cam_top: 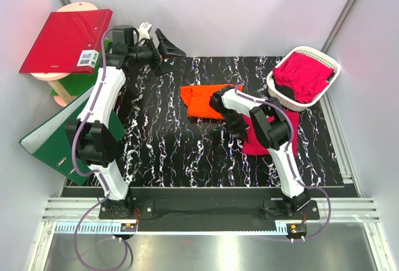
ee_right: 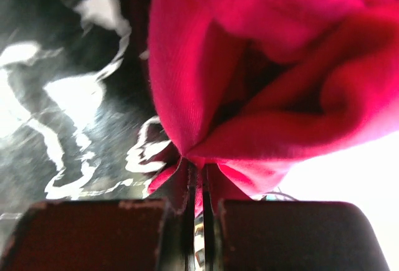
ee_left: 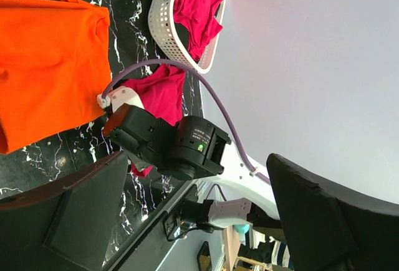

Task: Fold and stack the t-shirts
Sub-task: Put the neatly folded tshirt into the corner of the board with both arms

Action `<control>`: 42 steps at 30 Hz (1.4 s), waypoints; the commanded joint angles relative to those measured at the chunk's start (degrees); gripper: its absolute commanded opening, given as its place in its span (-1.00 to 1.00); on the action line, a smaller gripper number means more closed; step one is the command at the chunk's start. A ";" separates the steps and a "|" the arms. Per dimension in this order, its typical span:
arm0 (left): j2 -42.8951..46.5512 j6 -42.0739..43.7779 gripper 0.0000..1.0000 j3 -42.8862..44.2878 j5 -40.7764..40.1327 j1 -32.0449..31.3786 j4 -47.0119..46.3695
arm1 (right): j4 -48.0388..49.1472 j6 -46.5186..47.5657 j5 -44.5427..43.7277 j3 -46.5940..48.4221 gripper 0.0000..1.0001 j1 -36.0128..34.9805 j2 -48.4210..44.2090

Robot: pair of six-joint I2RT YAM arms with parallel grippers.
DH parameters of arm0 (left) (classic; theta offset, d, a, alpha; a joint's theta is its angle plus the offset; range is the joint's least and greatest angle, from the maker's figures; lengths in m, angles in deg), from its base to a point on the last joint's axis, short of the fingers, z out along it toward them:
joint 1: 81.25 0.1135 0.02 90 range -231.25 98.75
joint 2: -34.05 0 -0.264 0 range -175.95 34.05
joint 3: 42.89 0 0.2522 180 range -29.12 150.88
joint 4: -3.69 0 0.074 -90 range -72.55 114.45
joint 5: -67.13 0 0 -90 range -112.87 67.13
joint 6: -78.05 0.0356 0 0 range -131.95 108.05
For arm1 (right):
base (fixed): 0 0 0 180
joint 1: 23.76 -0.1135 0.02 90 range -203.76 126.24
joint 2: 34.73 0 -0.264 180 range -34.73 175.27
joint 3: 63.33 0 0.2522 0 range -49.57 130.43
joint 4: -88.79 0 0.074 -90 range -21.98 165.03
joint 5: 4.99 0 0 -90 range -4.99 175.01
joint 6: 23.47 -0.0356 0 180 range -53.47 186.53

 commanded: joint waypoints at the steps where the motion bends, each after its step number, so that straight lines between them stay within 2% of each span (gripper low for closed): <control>1: 1.99 0.30 0.98 0.37 1.81 0.17 -2.60 | 6.08 0.00 12.72 3.70 -1.00 -2.71 0.11; 4: 1.64 0.30 0.98 0.28 1.90 0.17 -2.60 | 0.91 0.97 13.34 10.38 -0.97 -4.29 3.53; 5: 1.73 0.39 0.98 0.19 1.90 0.17 -2.60 | 0.02 1.31 13.34 11.37 -0.88 -5.17 3.81; 6: 1.64 0.30 0.98 0.19 1.90 0.17 -2.60 | -1.29 1.58 13.51 12.07 -0.68 -5.44 3.81; 7: 1.64 0.47 0.98 0.28 1.99 0.17 -2.60 | -1.74 1.76 13.43 12.86 -0.46 -5.62 2.60; 8: 1.73 0.48 0.98 0.19 2.07 0.17 -2.60 | -1.92 1.58 13.16 13.22 0.07 -5.62 1.45; 10: 1.90 0.56 0.98 0.11 1.99 0.17 -2.69 | -2.53 1.67 12.46 14.88 0.62 -5.62 -2.84; 11: 1.73 0.56 0.98 0.10 1.90 0.17 -2.60 | -2.80 1.76 10.63 15.68 0.99 -5.53 -4.17; 17: 0.50 1.97 0.98 -3.13 1.11 0.09 -2.60 | -5.35 2.81 4.38 23.68 0.99 -3.60 -9.54; 19: 0.32 3.45 0.98 -4.90 -0.99 0.09 -2.51 | -4.13 2.64 5.51 24.38 1.00 -0.36 -10.16; 21: -0.20 4.60 0.98 -7.62 -3.62 0.00 -2.07 | 1.13 2.90 7.35 21.77 0.99 4.28 -11.12; 24: -1.34 7.24 0.98 -9.74 -9.06 0.00 0.12 | 9.31 2.02 14.45 17.82 1.00 10.27 -12.18; 25: -1.78 8.03 0.98 -10.26 -10.48 0.00 0.39 | 11.59 -0.68 21.88 16.31 1.00 15.25 -12.27; 29: -4.95 8.74 0.98 -11.49 -15.76 0.00 2.93 | 30.63 -8.95 39.76 4.45 0.96 23.90 -12.71; 31: -6.88 9.00 0.98 -11.76 -18.40 -0.18 3.55 | 33.57 -10.80 43.81 2.33 0.95 24.79 -10.87; 37: -13.20 8.83 0.98 -10.71 -21.92 -0.62 6.71 | 41.05 -15.02 52.78 4.34 0.94 24.79 -5.16; 42: -17.95 7.95 0.98 -9.04 -22.36 -1.32 7.68 | 43.60 -17.58 55.35 6.63 0.94 24.70 -1.38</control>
